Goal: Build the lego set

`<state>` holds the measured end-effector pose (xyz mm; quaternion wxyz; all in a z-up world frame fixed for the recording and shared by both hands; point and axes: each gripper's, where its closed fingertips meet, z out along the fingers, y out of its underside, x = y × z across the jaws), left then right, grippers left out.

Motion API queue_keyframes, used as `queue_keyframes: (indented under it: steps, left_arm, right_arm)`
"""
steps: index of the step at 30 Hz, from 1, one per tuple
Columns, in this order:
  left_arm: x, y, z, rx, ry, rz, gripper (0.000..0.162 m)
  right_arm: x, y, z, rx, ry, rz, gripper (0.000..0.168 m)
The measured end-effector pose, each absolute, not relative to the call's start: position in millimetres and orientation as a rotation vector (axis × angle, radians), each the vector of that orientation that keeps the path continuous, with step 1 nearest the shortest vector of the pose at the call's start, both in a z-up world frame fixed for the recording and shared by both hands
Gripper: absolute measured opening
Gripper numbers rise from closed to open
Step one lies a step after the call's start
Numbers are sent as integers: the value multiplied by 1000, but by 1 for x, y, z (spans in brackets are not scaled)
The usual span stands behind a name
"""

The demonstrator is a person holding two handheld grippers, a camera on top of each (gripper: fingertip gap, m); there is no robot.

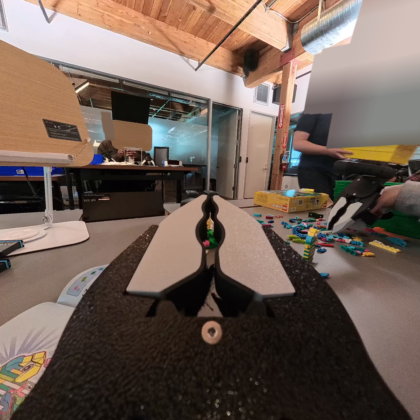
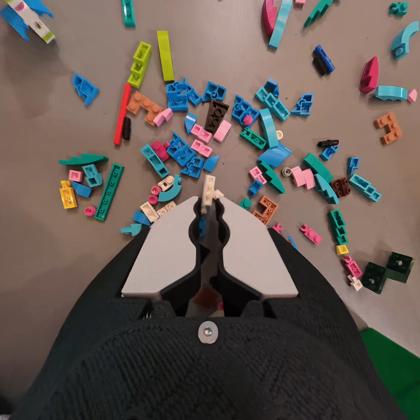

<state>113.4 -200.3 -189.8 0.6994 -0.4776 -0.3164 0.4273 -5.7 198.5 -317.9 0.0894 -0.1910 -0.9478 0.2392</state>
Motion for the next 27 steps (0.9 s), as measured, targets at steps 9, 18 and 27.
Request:
queue_keyframes:
  steps: [9, 18, 27]
  left_arm:
    - [114, -201, -190, -1055, -707, 945, 0]
    - [114, -202, -189, -1039, -711, 931, 0]
    - [114, -202, -189, -1033, -712, 926, 0]
  right_arm:
    - [26, 207, -295, -568, -2714, 687, 20]
    - [79, 280, -295, -1066, -2586, 371, 15]
    - [105, 327, -301, -1448, -2423, 223, 7]
